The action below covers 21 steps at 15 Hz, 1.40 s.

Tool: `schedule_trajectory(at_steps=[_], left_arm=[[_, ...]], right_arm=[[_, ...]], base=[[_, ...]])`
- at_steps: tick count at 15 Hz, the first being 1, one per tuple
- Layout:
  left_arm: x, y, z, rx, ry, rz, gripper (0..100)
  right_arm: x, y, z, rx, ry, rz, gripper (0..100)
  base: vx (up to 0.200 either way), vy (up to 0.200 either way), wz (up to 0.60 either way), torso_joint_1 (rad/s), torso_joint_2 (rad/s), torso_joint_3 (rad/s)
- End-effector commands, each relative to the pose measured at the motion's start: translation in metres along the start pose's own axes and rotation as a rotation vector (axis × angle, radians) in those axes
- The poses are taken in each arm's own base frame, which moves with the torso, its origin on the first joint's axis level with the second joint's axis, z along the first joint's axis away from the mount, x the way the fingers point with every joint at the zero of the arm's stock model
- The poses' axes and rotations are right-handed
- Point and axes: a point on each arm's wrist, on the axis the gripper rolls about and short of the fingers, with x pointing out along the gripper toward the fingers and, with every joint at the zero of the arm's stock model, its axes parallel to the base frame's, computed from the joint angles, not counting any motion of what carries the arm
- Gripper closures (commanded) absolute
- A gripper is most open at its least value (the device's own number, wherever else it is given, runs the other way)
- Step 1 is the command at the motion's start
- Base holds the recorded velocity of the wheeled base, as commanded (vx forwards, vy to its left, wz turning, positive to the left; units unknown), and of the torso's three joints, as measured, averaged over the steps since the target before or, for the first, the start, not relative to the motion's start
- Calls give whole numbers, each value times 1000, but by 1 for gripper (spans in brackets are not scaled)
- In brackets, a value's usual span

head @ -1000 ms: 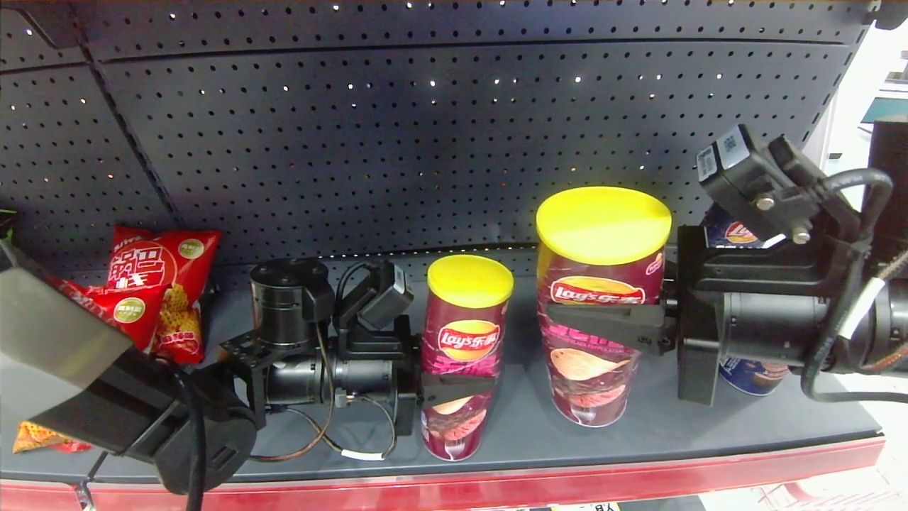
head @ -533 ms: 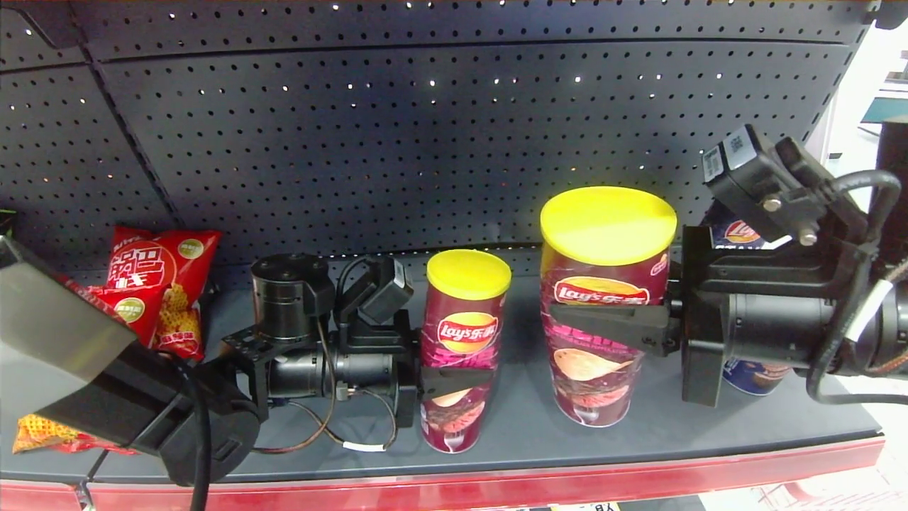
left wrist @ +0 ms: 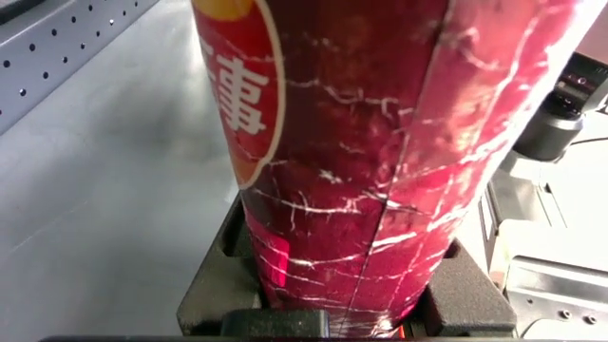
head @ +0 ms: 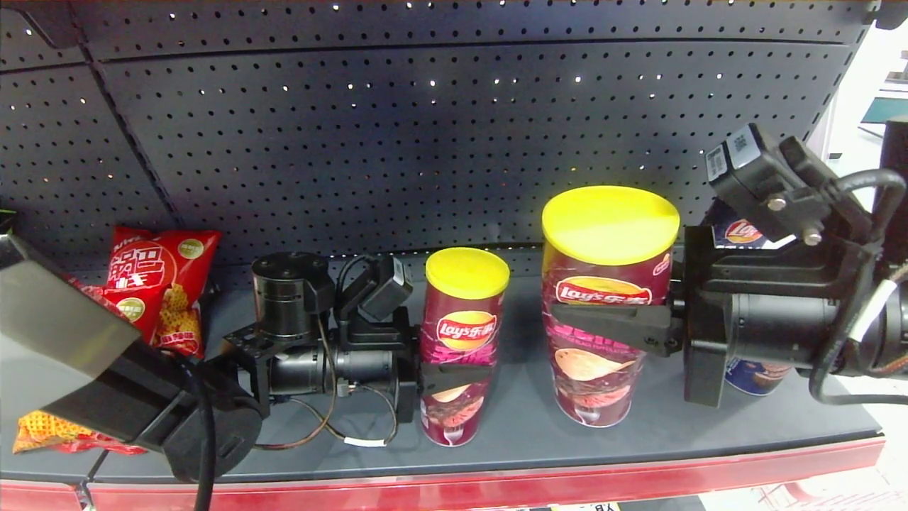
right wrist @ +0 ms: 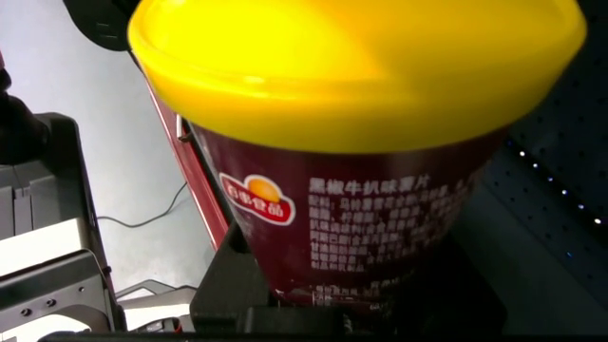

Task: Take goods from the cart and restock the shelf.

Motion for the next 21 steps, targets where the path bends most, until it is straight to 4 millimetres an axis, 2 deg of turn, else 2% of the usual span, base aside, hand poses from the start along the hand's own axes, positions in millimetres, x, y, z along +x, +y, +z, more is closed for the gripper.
schedule_trajectory(at_steps=[1,15,16,21], left_arm=[[0,-1,-4,-14,12,-2,100],[-3,-5,-9,-18,27,-5,100],[-3,-6,-10,-21,29,-5,0],[-7,-9,-6,-13,22,-3,0]], right_arm=[[0,0,0,-1,-1,1,100],[0,0,0,-1,0,1,100],[0,0,0,-1,0,1,100],[-1,1,-1,-1,4,-7,100]], base=[[0,0,0,0,0,0],[0,0,0,0,0,0],[0,0,0,0,0,0],[0,0,0,0,0,0]])
